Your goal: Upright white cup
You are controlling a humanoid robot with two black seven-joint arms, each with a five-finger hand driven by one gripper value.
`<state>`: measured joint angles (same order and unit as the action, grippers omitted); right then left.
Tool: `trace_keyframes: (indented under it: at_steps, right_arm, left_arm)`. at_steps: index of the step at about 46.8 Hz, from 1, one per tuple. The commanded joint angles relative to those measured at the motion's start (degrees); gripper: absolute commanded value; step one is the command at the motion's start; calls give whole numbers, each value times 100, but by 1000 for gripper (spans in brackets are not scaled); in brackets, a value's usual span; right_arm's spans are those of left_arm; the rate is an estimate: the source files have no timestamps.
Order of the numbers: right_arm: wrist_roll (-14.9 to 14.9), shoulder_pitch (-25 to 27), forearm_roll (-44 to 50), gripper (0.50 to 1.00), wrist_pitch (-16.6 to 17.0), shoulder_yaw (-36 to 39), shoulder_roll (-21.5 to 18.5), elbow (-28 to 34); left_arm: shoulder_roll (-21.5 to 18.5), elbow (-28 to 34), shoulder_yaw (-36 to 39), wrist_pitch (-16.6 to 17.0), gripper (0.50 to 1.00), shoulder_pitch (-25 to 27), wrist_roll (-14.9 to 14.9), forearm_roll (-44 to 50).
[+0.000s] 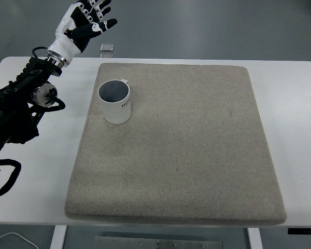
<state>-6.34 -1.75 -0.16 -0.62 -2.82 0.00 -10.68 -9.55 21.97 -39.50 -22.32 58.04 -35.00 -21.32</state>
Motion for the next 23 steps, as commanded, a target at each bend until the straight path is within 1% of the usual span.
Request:
trace_keyframes:
  at_steps: [1, 3, 12, 23]
  right_arm:
    - [1, -1, -1, 930, 0, 0, 0, 4]
    - [1, -1, -1, 930, 0, 0, 0, 5]
    - [1, -1, -1, 930, 0, 0, 0, 4]
    - [1, -1, -1, 930, 0, 0, 0, 4]
  left_arm:
    - [164, -26, -13, 341, 992, 50, 0, 224]
    - [208, -26, -13, 439, 992, 59, 0, 391]
    - [217, -8, -13, 448, 992, 59, 0, 1234]
    - [217, -34, -66, 500, 992, -3, 2, 1525]
